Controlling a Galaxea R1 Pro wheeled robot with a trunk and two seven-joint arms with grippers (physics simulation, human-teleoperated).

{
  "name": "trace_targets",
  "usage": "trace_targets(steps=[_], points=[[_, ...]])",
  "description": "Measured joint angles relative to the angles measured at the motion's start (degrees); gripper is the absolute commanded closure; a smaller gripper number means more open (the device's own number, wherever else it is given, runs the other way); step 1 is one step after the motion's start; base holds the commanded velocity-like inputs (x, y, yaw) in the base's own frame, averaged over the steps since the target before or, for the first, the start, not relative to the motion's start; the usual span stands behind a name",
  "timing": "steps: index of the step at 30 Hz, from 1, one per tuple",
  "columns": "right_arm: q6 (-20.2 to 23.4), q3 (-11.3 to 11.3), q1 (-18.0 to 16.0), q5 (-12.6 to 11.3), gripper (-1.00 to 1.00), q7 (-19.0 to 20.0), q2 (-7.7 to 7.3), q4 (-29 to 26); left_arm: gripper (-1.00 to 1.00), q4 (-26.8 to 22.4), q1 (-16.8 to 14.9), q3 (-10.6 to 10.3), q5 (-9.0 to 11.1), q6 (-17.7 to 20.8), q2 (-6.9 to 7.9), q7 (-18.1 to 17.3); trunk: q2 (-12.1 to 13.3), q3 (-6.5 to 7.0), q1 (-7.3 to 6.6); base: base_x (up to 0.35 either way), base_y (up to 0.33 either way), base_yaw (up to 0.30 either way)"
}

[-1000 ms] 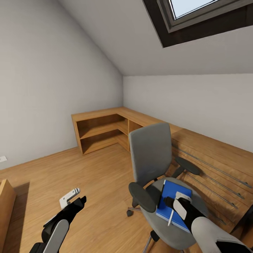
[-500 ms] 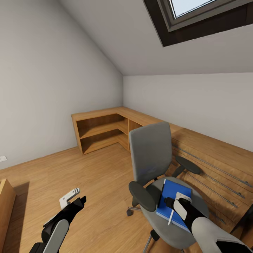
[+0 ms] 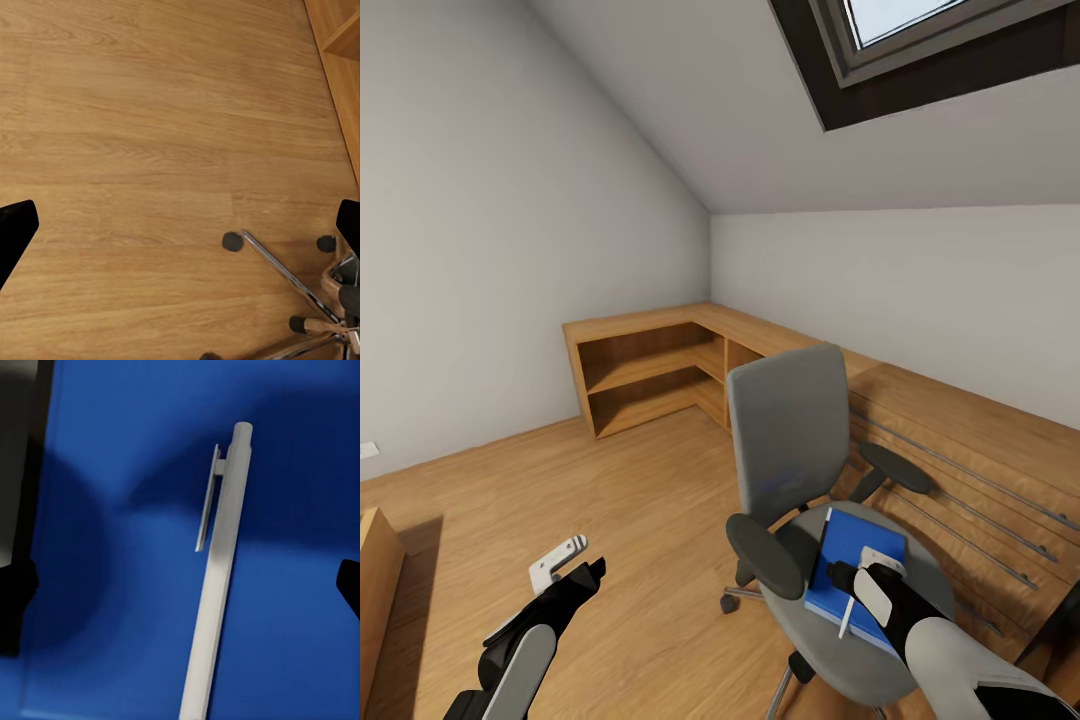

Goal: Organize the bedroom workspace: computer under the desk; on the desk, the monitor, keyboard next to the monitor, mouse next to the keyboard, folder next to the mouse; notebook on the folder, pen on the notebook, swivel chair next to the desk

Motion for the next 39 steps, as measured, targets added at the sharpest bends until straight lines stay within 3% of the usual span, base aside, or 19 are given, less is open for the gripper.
trace_targets(steps=[10, 16, 39], points=[[0.0, 0.0, 0.0, 0.0, -1.00, 0.0, 0.00, 0.0, -1.00, 0.0, 0.0, 0.0, 0.0, 0.0, 0.00, 0.0, -1.6, -0.72, 0.88, 0.000, 0.000, 0.000], [0.0, 0.0, 0.0, 0.0, -1.00, 0.0, 0.00, 0.0, -1.00, 0.0, 0.0, 0.0, 0.0, 0.0, 0.00, 0.0, -4.0, -1.79, 2.19, 0.000, 0.000, 0.000], [0.0, 0.0, 0.0, 0.1, -1.00, -0.3, 0.06, 0.0, -1.00, 0.0, 0.0, 0.1, 0.0, 0.0, 0.08, 0.0, -4.0, -1.80, 2.20, 0.000, 0.000, 0.000]])
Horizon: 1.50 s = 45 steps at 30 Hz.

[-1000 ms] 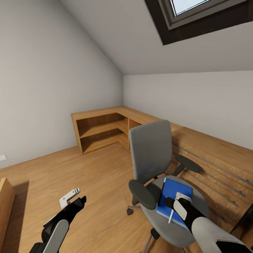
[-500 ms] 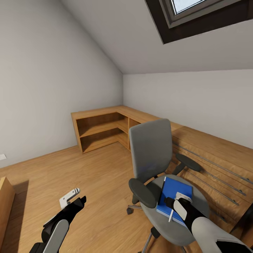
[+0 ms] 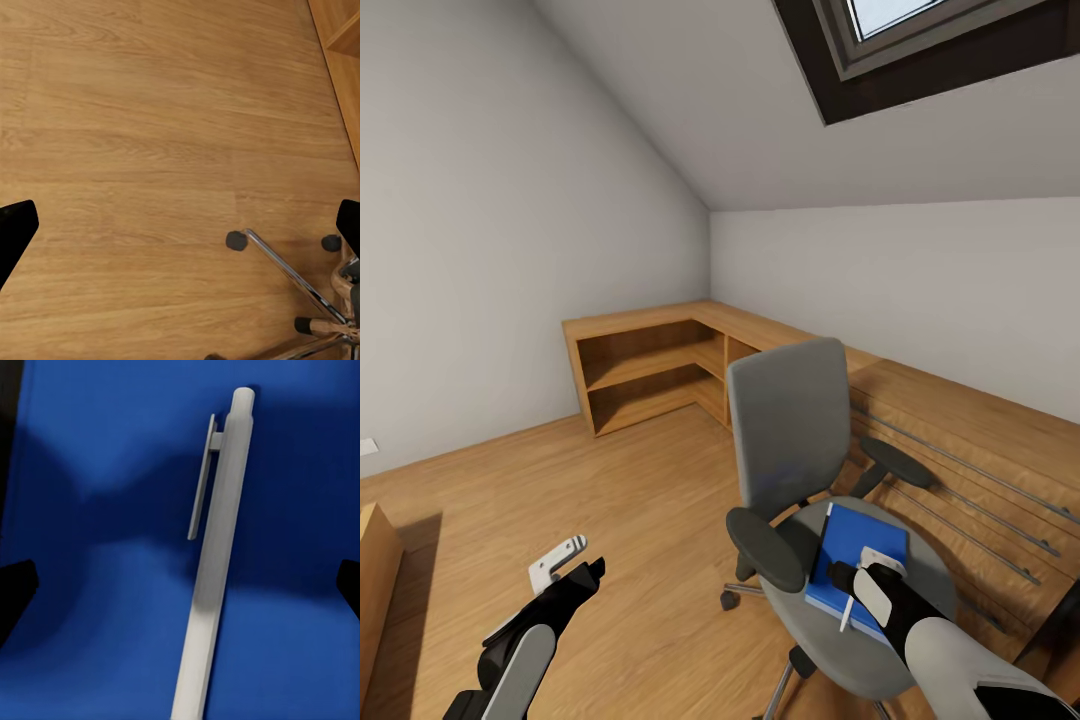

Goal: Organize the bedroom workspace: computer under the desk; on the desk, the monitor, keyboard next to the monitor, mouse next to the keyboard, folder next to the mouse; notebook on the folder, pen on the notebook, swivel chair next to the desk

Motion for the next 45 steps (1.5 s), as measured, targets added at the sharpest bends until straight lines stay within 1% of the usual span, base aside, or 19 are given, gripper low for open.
trace_targets(steps=[3, 9, 23, 26, 37, 38, 40, 45], points=[[0.1, 0.0, 0.0, 0.0, -1.00, -0.1, 0.01, 0.0, -1.00, -0.1, 0.0, 0.0, 0.0, 0.0, 0.05, 0.0, 0.0, 0.00, 0.00, 0.000, 0.000, 0.000], [0.0, 0.1, 0.0, 0.0, -1.00, -1.5, 0.02, 0.0, -1.00, -0.4, 0.0, 0.0, 0.0, 0.0, 0.09, 0.0, 0.0, 0.00, 0.00, 0.000, 0.000, 0.000], [0.0, 0.2, 0.0, 0.0, -1.00, -1.7, 0.11, 0.0, -1.00, -0.4, 0.0, 0.0, 0.1, 0.0, 0.09, 0.0, 0.0, 0.00, 0.00, 0.000, 0.000, 0.000], [0.1, 0.3, -0.1, 0.7, -1.00, -1.6, 0.13, -0.1, -1.00, -0.4, 0.0, 0.0, 0.1, 0.0, 0.09, 0.0, -1.2, -0.52, 0.64, 0.000, 0.000, 0.000], [0.1, 0.4, -0.1, 0.7, -1.00, -1.7, 0.12, -0.1, -1.00, -0.5, 0.0, 0.0, 0.2, 0.0, 0.09, 0.0, -1.2, -0.52, 0.65, 0.000, 0.000, 0.000], [0.1, 0.4, -0.1, 0.6, 1.00, -1.7, 0.13, -0.1, -1.00, -0.5, 0.0, 0.0, 0.2, 0.0, 0.09, 0.0, -1.2, -0.52, 0.65, 0.000, 0.000, 0.000], [0.1, 0.4, -0.1, 0.9, 1.00, -1.9, 0.10, -0.1, -1.00, -0.5, 0.0, 0.0, 0.2, 0.0, 0.09, 0.0, -1.2, -0.53, 0.65, 0.000, 0.000, 0.000], [0.0, 0.3, 0.0, 0.4, 1.00, -3.8, 0.11, 0.0, -1.00, -0.5, 0.0, 0.0, 0.3, 0.0, 0.09, 0.0, -1.2, -0.53, 0.66, 0.000, 0.000, 0.000]])
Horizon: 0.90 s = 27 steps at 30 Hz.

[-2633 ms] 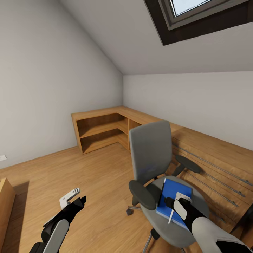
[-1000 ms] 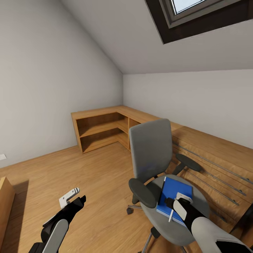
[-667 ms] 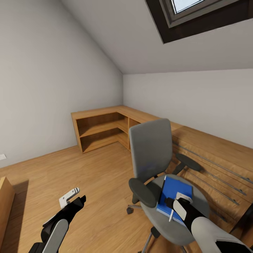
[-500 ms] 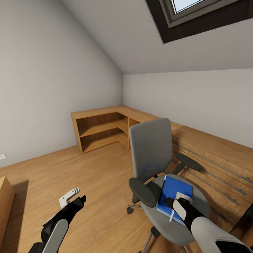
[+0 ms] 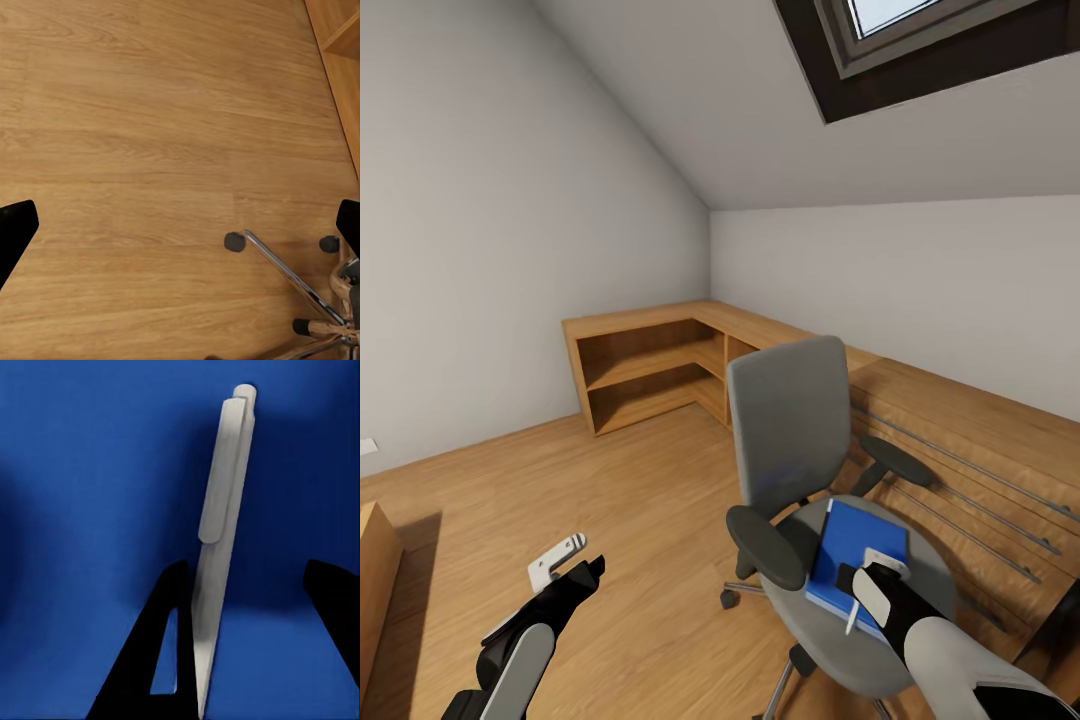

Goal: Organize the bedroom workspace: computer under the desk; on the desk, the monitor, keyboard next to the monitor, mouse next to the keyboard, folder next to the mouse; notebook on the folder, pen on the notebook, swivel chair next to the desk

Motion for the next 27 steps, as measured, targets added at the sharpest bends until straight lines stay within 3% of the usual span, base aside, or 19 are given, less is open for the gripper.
trace_targets(steps=[27], points=[[0.1, -0.1, 0.0, -0.3, 1.00, -0.4, 0.00, 0.0, -1.00, 0.0, 0.0, 0.0, 0.0, 0.1, 0.00, 0.0, 0.0, 0.00, 0.00, 0.000, 0.000, 0.000]])
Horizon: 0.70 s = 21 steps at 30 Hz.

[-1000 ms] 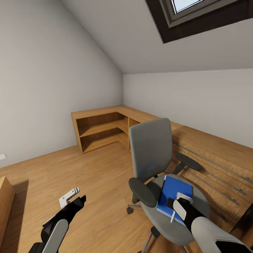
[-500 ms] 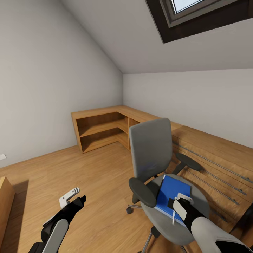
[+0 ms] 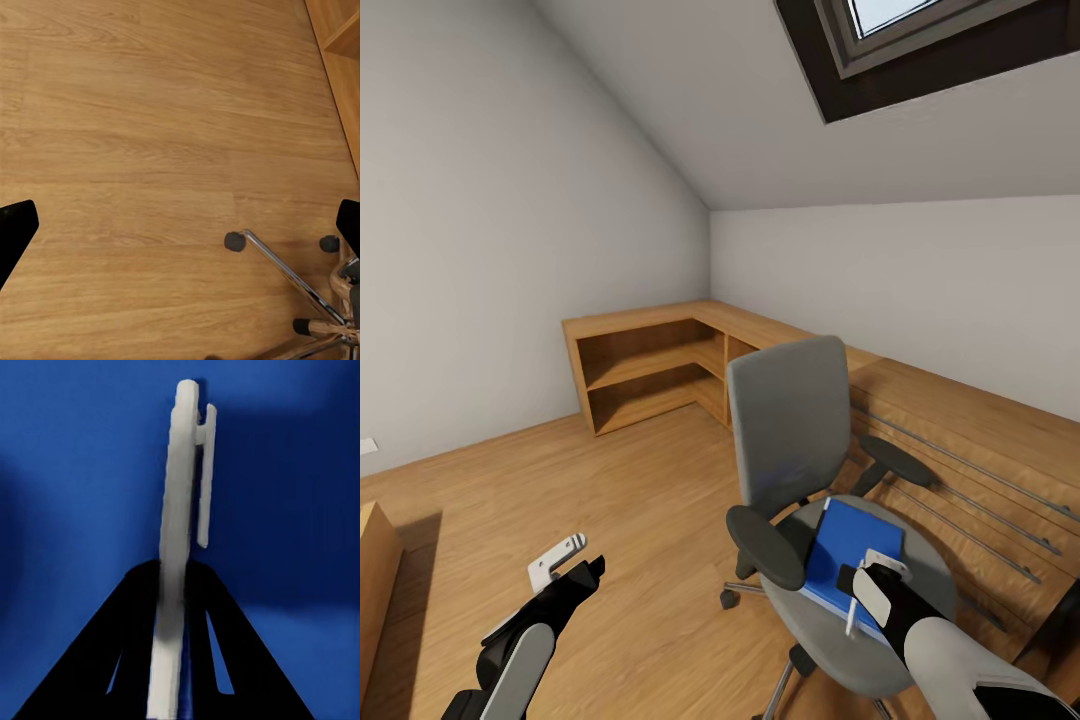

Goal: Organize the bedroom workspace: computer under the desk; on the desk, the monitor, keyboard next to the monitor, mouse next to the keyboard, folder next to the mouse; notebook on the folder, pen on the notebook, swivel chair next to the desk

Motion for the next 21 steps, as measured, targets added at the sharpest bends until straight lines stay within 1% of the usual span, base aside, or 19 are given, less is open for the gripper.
trace_targets(steps=[5, 16, 18, 21], points=[[0.0, 0.0, 0.0, -0.1, 1.00, -0.1, 0.00, 0.0, -1.00, 0.0, 0.0, 0.0, 0.0, 0.0, 0.00, 0.0, 0.0, 0.00, 0.00, 0.000, 0.000, 0.000], [0.1, -0.3, 0.0, -0.1, 1.00, 0.0, -0.20, -1.4, -1.00, 0.1, 0.0, -0.1, -0.3, 0.0, -0.09, 0.0, 4.4, 1.97, -2.41, 0.000, 0.000, 0.000], [0.3, -0.3, 0.0, 0.0, 1.00, 0.0, -0.23, -2.3, -1.00, 0.1, 0.0, -0.1, -0.3, 0.0, -0.09, 0.0, 5.2, 2.33, -2.85, -0.015, 0.000, 0.000], [0.7, -0.4, 0.1, 0.1, 1.00, 0.0, -0.28, -5.3, -1.00, 0.1, 0.0, -0.1, -0.4, 0.0, -0.07, 0.1, 6.4, 2.87, -3.49, -0.140, 0.000, 0.000]])
